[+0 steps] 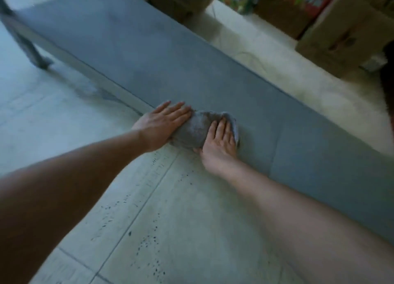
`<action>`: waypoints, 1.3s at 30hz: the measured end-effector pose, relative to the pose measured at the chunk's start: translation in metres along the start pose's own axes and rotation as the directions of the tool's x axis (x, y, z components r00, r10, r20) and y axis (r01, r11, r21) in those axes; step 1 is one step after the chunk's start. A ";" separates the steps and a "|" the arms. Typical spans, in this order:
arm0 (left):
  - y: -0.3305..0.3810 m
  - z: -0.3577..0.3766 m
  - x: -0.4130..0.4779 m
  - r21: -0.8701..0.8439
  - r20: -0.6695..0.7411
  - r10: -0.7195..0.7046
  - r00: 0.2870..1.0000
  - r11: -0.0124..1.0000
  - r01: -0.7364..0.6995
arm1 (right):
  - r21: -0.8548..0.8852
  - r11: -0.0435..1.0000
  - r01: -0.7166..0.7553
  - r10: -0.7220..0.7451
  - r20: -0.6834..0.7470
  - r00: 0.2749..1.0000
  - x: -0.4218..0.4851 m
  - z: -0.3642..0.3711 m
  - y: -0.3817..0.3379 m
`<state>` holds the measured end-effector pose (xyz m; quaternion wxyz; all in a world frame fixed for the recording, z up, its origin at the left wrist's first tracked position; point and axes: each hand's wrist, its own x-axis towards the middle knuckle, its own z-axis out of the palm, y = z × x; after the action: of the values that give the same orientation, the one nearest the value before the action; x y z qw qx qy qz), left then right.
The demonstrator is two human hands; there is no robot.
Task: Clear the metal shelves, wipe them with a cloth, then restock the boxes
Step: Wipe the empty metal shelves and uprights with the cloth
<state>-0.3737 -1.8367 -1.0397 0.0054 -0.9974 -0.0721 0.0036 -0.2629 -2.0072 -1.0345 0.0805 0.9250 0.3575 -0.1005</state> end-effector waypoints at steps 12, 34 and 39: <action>0.009 -0.020 -0.006 -0.098 0.180 -0.119 0.976 0.986 0.139 | -0.229 0.953 0.198 -0.145 0.229 0.963 0.012 -0.044 -0.003; -0.134 0.028 -0.040 -0.789 0.047 -0.959 0.281 0.137 0.599 | -0.105 0.841 0.531 -0.541 -0.184 0.820 0.132 -0.041 -0.198; -0.196 0.034 -0.019 -0.829 0.558 -0.828 -0.046 -0.559 0.009 | -0.114 0.829 0.548 -0.560 -0.154 0.814 0.178 -0.063 -0.293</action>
<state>-0.4211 -1.6456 -1.0709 -0.5783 -0.2846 -0.6623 -0.3820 -0.3247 -1.6646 -1.0398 0.0447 0.7830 0.6200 -0.0238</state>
